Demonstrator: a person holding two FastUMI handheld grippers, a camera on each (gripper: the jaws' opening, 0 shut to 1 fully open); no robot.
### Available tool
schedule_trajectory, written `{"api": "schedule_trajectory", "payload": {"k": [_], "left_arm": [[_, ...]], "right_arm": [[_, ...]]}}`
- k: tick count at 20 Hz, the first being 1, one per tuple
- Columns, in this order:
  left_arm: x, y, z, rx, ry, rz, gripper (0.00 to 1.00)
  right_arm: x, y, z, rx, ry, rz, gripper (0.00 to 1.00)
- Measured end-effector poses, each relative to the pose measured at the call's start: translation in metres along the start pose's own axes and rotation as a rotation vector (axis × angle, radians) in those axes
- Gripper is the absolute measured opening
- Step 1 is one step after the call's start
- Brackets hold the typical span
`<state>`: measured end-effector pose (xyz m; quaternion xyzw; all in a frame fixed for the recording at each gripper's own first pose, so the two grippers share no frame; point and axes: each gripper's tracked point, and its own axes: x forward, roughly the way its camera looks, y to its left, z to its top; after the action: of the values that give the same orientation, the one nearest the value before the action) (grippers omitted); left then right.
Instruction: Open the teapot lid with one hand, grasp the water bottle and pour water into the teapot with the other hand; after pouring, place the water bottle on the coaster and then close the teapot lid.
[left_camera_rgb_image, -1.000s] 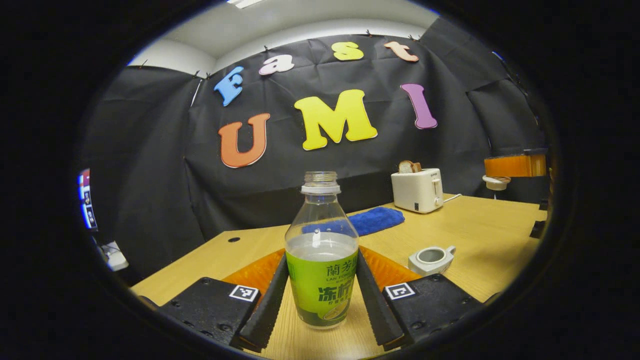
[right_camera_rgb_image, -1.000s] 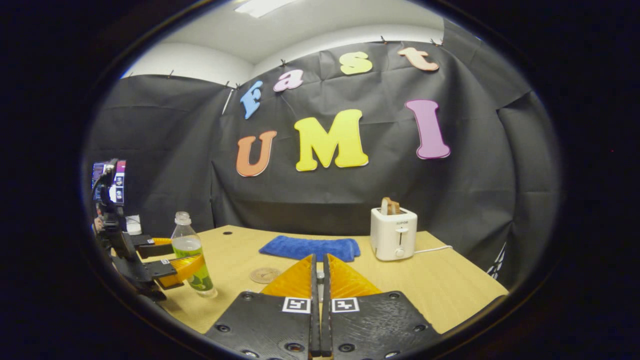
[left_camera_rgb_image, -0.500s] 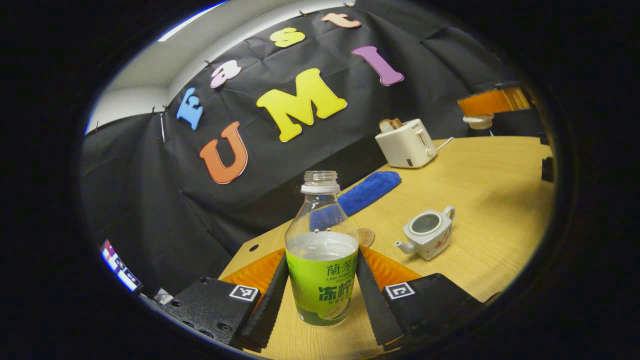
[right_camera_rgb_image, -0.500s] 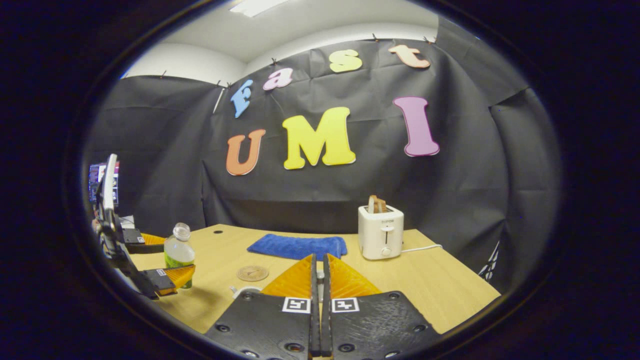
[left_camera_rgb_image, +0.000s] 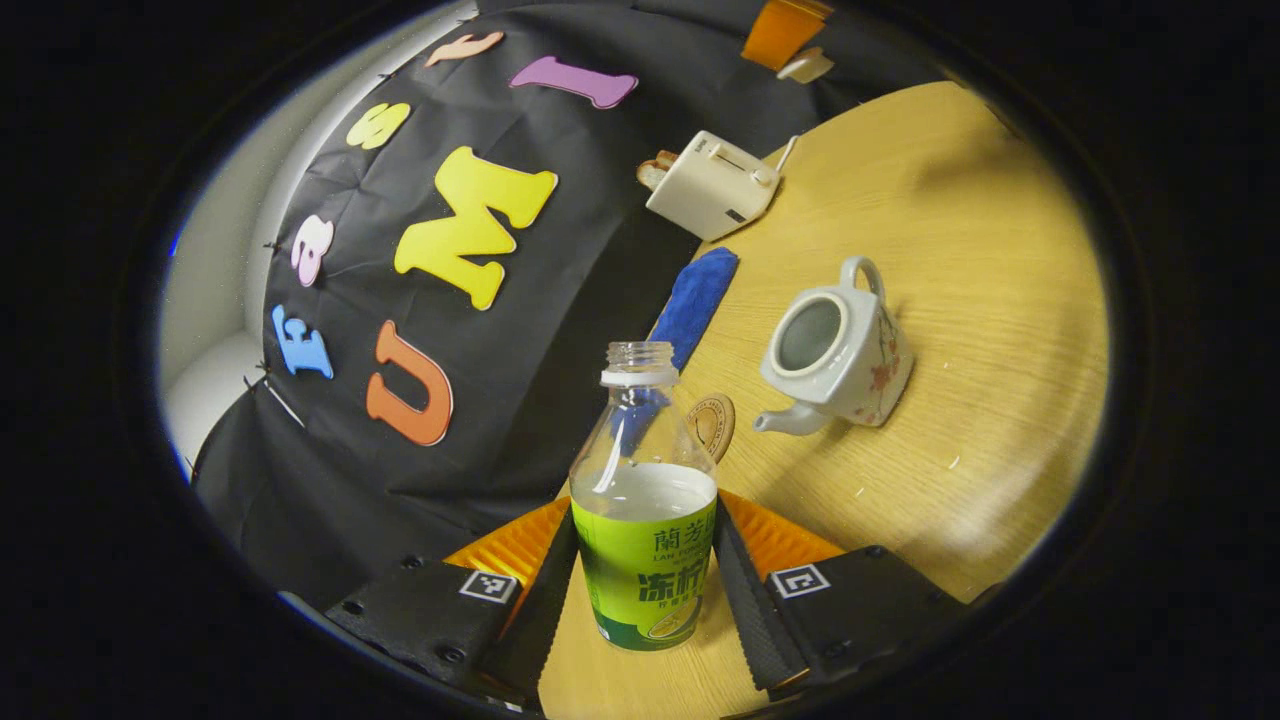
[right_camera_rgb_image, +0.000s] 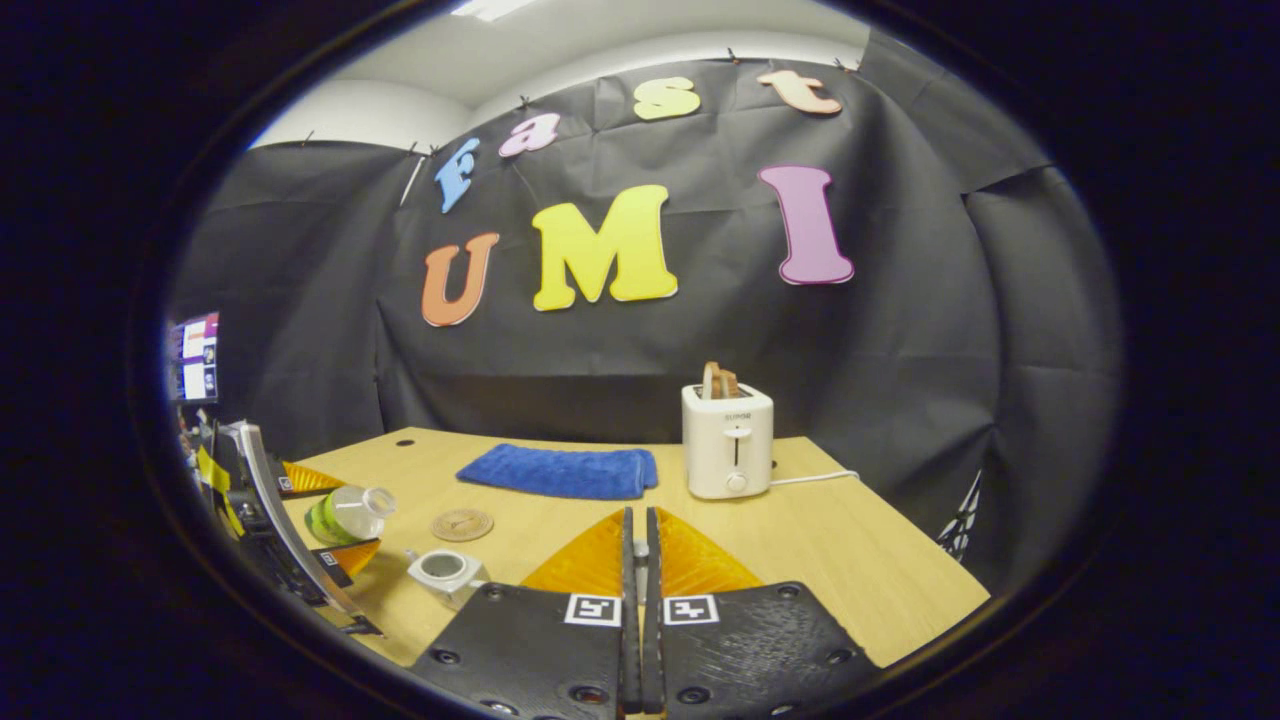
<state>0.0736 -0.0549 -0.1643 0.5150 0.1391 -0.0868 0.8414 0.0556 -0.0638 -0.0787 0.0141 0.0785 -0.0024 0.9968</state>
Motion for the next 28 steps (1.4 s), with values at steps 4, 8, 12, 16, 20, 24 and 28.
{"api": "schedule_trajectory", "payload": {"k": [4,8,12,16,20,24,28], "left_arm": [[0.001,0.001,0.007,0.186,-0.005,0.005,0.77],[0.006,0.003,0.016,0.375,-0.007,-0.012,0.76],[0.000,0.006,0.019,0.519,0.025,-0.003,0.76],[-0.001,0.005,0.029,0.625,0.011,0.004,0.76],[0.003,0.013,0.044,0.763,0.016,0.010,0.76],[-0.003,0.017,0.051,0.855,0.023,0.023,0.77],[-0.002,0.019,0.056,0.914,0.039,0.031,0.76]], "right_arm": [[0.000,-0.005,0.002,-0.021,-0.012,-0.028,0.02],[-0.002,-0.010,0.007,0.007,-0.028,-0.031,0.01],[-0.001,-0.015,0.005,0.014,-0.024,-0.041,0.01],[-0.002,-0.016,0.006,0.007,-0.026,-0.045,0.01],[-0.002,-0.017,0.007,0.008,-0.024,-0.044,0.01],[-0.003,-0.018,0.007,0.009,-0.022,-0.045,0.00],[-0.003,-0.016,0.008,0.010,-0.023,-0.036,0.00]]}}
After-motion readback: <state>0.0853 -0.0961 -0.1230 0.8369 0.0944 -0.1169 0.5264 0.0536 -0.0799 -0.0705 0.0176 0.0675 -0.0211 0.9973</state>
